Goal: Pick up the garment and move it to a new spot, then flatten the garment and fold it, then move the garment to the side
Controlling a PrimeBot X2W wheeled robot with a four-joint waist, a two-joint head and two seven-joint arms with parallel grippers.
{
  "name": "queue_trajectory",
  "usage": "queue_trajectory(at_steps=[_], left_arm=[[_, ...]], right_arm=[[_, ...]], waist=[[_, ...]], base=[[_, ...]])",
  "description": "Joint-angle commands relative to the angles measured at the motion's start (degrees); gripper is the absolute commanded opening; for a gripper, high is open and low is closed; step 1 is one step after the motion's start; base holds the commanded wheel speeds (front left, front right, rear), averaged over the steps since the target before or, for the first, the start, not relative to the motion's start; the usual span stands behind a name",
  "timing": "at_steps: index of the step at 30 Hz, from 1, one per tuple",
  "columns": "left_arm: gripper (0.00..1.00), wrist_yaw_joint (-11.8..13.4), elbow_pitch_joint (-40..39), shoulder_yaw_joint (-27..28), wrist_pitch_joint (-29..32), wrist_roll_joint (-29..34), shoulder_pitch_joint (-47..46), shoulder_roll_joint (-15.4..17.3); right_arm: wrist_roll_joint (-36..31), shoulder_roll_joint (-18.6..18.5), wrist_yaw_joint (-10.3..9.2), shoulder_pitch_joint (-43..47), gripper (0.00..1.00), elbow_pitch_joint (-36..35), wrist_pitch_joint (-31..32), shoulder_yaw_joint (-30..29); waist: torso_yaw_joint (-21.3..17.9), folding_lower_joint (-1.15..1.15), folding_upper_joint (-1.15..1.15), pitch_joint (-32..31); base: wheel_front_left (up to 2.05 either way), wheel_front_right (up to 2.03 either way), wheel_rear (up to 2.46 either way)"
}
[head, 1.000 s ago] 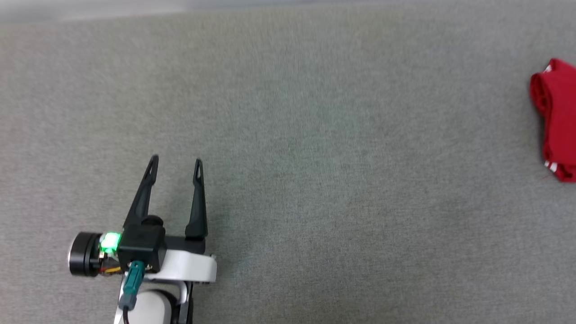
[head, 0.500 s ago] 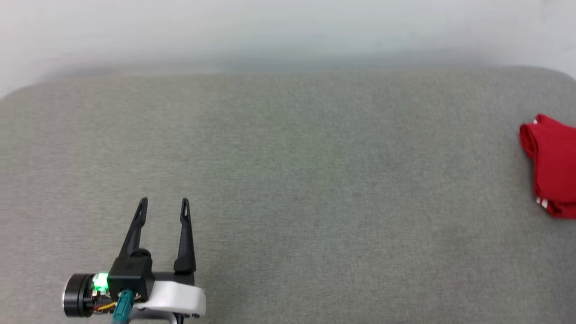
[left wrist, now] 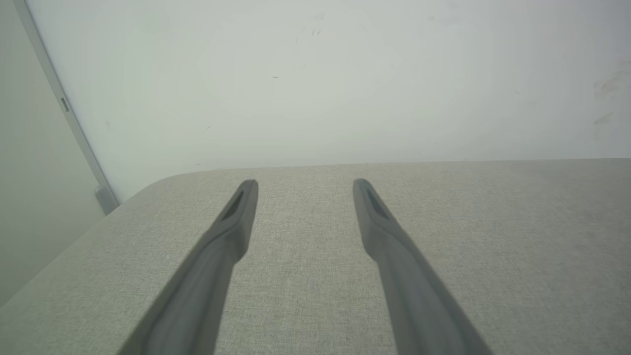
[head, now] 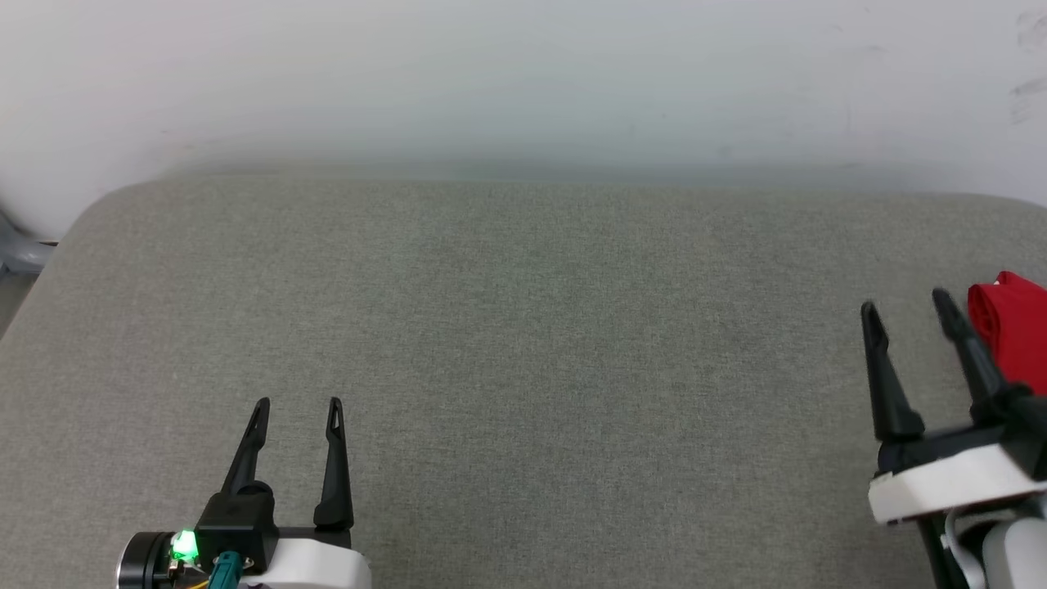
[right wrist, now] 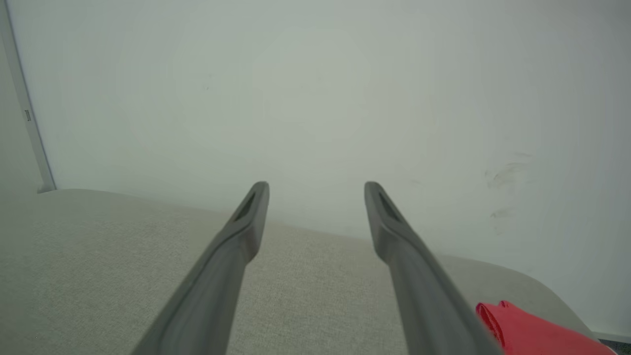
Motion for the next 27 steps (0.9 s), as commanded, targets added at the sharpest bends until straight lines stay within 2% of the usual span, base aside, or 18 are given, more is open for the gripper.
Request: queue_trajectory(at_steps=[1, 7, 14, 27], left_arm=[[1.0, -0.2, 0.2, 0.0, -0.1, 0.1, 0.4, -0.1], [1.0, -1.2, 0.2, 0.0, -0.1, -0.4, 1.6, -0.4], [1.0, -2.6, 0.0, -0.1, -0.1, -0.7, 3.3, -0.7], [1.0, -4.3, 0.7, 0.4, -0.1, -0.7, 4.0, -1.2]], right_arm=[[0.1, 0.6, -0.09, 1.8, 1.0, 0.0, -0.4, -0.1], [1.2, 3.2, -0.09, 7.9, 1.0, 0.6, -0.7, -1.5], [1.5, 4.5, -0.08, 13.2, 1.0, -1.4, -0.8, -2.5], [2.1, 6.5, -0.08, 17.2, 1.0, -3.5, -0.2, -3.2]], waist=[[0.1, 0.01, 0.0, -0.4], [0.2, 0.01, 0.0, -2.1], [0.2, 0.01, 0.0, -3.5], [-0.4, 0.01, 0.0, -4.1]], base=[[0.0, 0.0, 0.0], [0.0, 0.0, 0.0], [0.0, 0.0, 0.0], [0.0, 0.0, 0.0]])
